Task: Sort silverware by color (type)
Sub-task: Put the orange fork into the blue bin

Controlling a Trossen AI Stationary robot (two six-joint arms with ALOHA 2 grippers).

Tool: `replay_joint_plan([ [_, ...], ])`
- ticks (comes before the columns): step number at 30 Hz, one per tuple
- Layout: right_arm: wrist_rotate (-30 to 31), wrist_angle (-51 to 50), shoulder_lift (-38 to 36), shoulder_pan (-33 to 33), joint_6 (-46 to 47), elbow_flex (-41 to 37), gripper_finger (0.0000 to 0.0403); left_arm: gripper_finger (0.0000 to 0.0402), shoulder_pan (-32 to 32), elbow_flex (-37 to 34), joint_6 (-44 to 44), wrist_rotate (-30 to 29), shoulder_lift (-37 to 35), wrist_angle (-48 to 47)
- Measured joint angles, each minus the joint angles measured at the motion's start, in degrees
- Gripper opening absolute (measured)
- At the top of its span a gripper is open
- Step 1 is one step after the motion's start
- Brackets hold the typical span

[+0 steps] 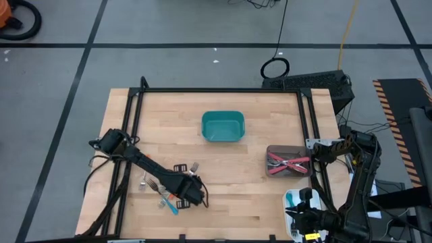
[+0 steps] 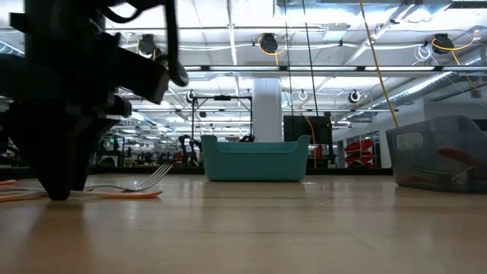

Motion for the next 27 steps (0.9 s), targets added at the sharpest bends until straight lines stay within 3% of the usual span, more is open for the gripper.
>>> replay_joint_plan([
  [6, 0.0, 0.0, 0.0, 0.0, -0.1, 0.0, 0.0045, 0.0102, 0.5, 1.4, 1.3, 1.4, 0.3, 0.0],
  [16, 0.1, 0.0, 0.0, 0.0, -0.1, 0.0, 0.0045, 0.0011, 1.2, 2.0, 2.8, 1.7, 0.4, 0.1],
  [27, 0.6, 0.0, 0.0, 0.0, -1.3, 0.0, 0.0045, 0.0007, 1.3, 3.1, 2.2, 1.4, 0.5, -1.9],
])
